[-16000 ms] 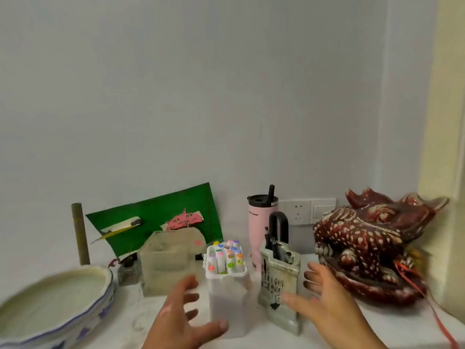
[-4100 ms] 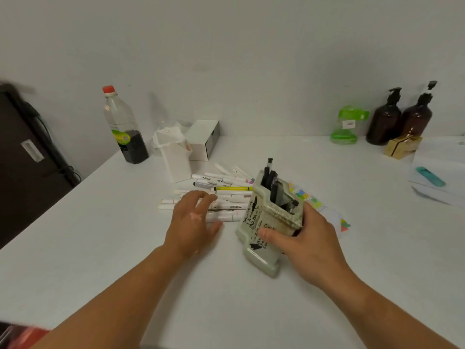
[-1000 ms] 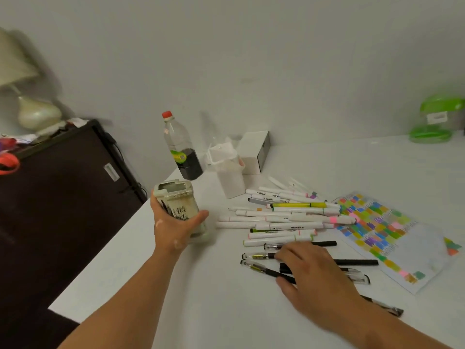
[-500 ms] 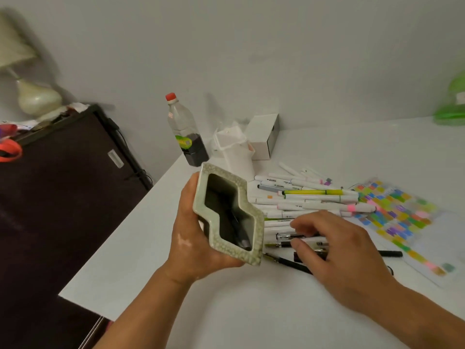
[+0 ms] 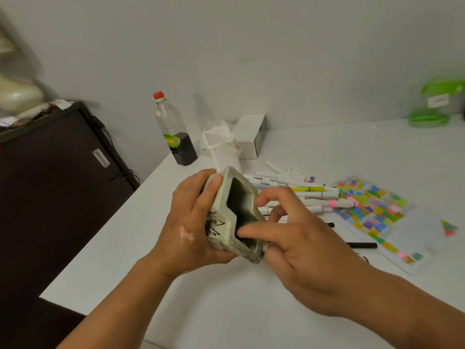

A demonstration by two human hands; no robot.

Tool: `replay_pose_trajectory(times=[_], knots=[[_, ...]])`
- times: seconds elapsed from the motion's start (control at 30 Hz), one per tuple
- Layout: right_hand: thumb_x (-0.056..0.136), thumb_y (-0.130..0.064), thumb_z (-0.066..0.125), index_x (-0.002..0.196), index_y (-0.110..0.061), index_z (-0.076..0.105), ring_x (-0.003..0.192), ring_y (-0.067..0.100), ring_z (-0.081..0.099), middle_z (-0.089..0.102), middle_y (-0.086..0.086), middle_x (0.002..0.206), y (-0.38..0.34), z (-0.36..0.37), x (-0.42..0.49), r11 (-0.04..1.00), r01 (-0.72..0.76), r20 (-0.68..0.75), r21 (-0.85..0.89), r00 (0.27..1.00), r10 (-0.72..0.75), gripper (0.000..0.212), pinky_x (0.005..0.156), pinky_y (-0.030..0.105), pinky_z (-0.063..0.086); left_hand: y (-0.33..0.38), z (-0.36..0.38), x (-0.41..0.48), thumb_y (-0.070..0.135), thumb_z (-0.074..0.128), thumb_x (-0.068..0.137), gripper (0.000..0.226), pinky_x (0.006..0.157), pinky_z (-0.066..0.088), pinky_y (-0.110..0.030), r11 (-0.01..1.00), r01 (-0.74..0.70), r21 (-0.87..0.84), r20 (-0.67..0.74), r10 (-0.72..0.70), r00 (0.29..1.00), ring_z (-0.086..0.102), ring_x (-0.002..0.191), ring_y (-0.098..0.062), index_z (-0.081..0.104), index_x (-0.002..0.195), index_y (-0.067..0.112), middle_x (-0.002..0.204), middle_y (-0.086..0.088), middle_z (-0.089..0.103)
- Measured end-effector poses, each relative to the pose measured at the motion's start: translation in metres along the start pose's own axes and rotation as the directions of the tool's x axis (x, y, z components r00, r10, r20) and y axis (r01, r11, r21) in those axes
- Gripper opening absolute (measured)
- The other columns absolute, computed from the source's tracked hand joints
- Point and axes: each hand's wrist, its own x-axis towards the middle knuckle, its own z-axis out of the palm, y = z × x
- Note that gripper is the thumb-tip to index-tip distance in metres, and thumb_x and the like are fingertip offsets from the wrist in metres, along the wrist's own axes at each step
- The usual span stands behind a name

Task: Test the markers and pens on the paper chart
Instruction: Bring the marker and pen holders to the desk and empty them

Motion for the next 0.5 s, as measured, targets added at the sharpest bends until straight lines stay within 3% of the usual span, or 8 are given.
replay_pose_trajectory(times=[0.1,0.23,0.3,0.37,0.5], knots=[[0.089,-0.025,0.050,0.134,-0.058,0.041,0.125,0.009,0.035,-0.001,-0.027,0.149,0.007,0.003,0.000,0.995,-0.079,0.174,-0.067,0.981,0.089,0.057,0.096,0.032,0.047,-0.006,-0.005,0.002,0.066,0.081,0.064,0.118,0.103,0.040,-0.054,0.997,-0.022,0.071,0.141,0.012,0.990,0.039,0.137,-0.030,0.025,0.151,0.010,0.146,-0.020,0.042],[0.083,-0.026,0.060,0.132,-0.057,0.043,0.145,0.022,0.030,-0.019,-0.029,0.157,0.011,0.018,0.005,0.983,-0.181,0.256,-0.029,0.949,0.182,0.060,0.111,0.041,0.042,-0.006,-0.010,0.006,0.069,0.081,0.057,0.125,0.103,0.039,-0.055,0.986,-0.026,0.164,0.309,-0.027,0.951,0.043,0.132,-0.031,0.023,0.154,0.016,0.146,-0.015,0.042],[0.083,-0.025,0.063,0.126,-0.048,0.057,0.138,0.022,0.040,-0.008,-0.021,0.160,0.015,0.028,0.009,0.964,-0.264,0.303,0.022,0.921,0.245,0.048,0.107,0.034,0.043,-0.003,-0.010,0.012,0.071,0.080,0.053,0.131,0.105,0.036,-0.054,0.976,-0.051,0.212,0.389,-0.037,0.920,0.043,0.131,-0.030,0.018,0.157,0.020,0.146,-0.012,0.041],[0.083,-0.020,0.065,0.120,-0.037,0.065,0.125,0.019,0.049,0.016,-0.013,0.153,0.019,0.033,0.010,0.939,-0.324,0.335,0.114,0.903,0.271,0.040,0.100,0.028,0.045,0.000,-0.010,0.017,0.074,0.077,0.048,0.138,0.108,0.032,-0.055,0.960,-0.083,0.268,0.480,-0.059,0.875,0.041,0.132,-0.028,0.009,0.158,0.027,0.147,-0.008,0.039],[0.082,-0.026,0.066,0.134,-0.032,0.061,0.124,0.015,0.048,0.038,-0.009,0.138,0.028,0.038,0.007,0.916,-0.374,0.397,0.147,0.870,0.292,0.052,0.106,0.025,0.043,0.004,-0.009,0.025,0.075,0.077,0.045,0.146,0.116,0.023,-0.057,0.934,-0.145,0.328,0.644,-0.109,0.757,0.033,0.136,-0.025,-0.011,0.155,0.039,0.150,-0.001,0.032]])
